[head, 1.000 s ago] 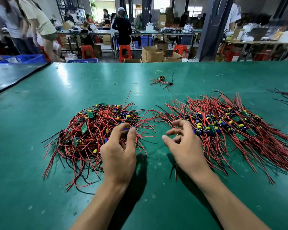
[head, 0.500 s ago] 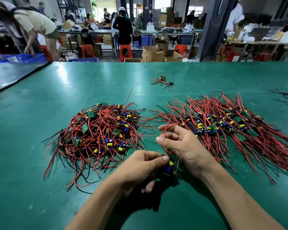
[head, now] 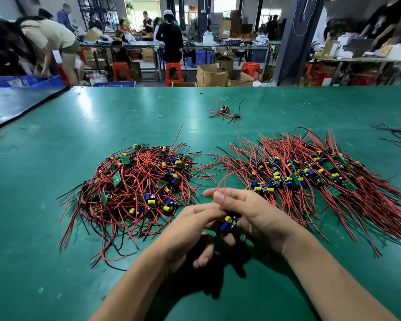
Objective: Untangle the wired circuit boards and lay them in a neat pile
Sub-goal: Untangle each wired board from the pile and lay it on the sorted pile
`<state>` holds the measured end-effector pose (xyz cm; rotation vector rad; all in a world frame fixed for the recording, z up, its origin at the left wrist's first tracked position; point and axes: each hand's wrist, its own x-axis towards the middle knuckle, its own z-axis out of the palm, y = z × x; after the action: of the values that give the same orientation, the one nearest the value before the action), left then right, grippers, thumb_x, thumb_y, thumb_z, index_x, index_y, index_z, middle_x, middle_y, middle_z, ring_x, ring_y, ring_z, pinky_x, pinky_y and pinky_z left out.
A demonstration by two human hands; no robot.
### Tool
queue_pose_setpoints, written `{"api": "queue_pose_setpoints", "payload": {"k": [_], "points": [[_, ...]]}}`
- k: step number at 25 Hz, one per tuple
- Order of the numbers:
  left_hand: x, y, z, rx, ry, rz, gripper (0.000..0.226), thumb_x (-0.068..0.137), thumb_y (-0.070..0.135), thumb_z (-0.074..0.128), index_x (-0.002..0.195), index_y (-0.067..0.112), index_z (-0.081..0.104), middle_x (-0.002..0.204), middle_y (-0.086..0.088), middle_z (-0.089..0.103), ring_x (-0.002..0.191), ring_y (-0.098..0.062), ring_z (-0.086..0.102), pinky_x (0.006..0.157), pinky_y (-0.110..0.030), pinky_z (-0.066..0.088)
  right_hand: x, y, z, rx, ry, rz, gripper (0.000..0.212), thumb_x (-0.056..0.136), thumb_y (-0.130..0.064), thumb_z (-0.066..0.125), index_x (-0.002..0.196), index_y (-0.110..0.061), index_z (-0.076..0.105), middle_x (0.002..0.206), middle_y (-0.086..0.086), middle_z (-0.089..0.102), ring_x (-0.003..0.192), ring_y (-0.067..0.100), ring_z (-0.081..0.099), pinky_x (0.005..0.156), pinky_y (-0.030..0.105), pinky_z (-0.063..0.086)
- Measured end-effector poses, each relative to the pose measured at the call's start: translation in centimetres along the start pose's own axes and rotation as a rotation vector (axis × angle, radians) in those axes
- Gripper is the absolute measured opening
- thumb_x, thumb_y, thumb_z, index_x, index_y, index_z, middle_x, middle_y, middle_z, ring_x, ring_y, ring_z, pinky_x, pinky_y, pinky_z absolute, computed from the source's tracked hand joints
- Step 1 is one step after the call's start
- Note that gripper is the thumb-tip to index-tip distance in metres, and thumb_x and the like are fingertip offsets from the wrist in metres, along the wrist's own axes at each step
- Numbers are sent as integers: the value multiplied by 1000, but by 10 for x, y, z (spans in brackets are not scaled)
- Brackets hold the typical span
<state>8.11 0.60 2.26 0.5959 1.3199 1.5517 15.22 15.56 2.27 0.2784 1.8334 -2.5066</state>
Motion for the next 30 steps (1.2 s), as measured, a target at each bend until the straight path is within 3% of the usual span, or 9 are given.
{"api": "queue_pose_setpoints", "payload": {"k": [4, 9, 13, 16, 20, 23, 26, 28, 30], "points": [[-1, 0, -1, 5, 19, 28, 28, 89, 36, 59, 80, 12, 72, 85, -22, 69, 24, -14, 40, 28, -13, 27, -1, 0, 4, -15, 32, -30, 29, 78, -37, 82, 94, -13, 77, 85, 11, 72, 67, 18, 68, 42, 24, 49], [0, 3, -7, -17, 171, 98, 38, 87, 38, 57, 106, 5, 62, 95, -16, 74, 24, -10, 37, 28, -12, 27, 4, -2, -9, -22, 210, -191, 25, 63, -39, 85, 78, -21, 77, 76, 1, 67, 65, 10, 59, 56, 20, 48], [1, -1, -6, 132, 154, 86, 27, 93, 30, 60, 105, 6, 58, 102, -18, 73, 26, -11, 42, 29, -13, 28, 8, 1, -10, -176, 339, -240, 34, 63, -48, 81, 75, -17, 77, 65, 1, 65, 56, 11, 55, 54, 19, 46], [2, -6, -5, 222, 128, 43, 19, 93, 27, 64, 96, 8, 62, 97, -21, 71, 25, -13, 42, 29, -13, 25, 6, 2, -10, -343, 281, -226, 38, 73, -46, 76, 75, -8, 74, 58, -2, 59, 52, 8, 49, 51, 16, 41], [3, -10, -3, 347, 136, 84, 24, 96, 30, 59, 93, 9, 72, 79, -20, 70, 29, -9, 37, 30, -16, 27, 3, 1, -3, -331, 179, -135, 28, 83, -38, 71, 81, -11, 77, 71, 5, 71, 61, 11, 63, 55, 19, 50], [9, -12, -1, 292, 287, 204, 26, 96, 21, 58, 80, 12, 76, 58, 3, 64, 41, -2, 44, 41, -14, 33, 2, 1, 0, -317, 174, -130, 28, 91, -32, 66, 93, -6, 77, 83, 12, 74, 71, 14, 66, 61, 21, 53], [12, -11, -1, 281, 338, 281, 29, 97, 15, 57, 78, 15, 78, 75, 9, 72, 60, -6, 58, 57, -16, 45, 3, 3, 2, -285, 144, -114, 22, 96, -23, 64, 106, -8, 76, 100, 18, 75, 82, 18, 69, 68, 22, 54], [12, -12, -2, 249, 297, 283, 28, 97, 13, 56, 80, 15, 78, 83, 5, 75, 66, -10, 64, 60, -22, 52, 4, 5, 3, -221, 180, -96, 16, 94, -16, 66, 103, -8, 77, 91, 17, 74, 75, 18, 68, 61, 24, 54], [12, -11, -3, 170, 276, 225, 24, 97, 13, 57, 84, 9, 77, 76, -6, 73, 61, -17, 66, 56, -25, 54, 5, 7, 4, -171, 233, -91, 13, 91, -17, 69, 95, -8, 77, 79, 11, 71, 62, 17, 64, 53, 26, 53]]}}
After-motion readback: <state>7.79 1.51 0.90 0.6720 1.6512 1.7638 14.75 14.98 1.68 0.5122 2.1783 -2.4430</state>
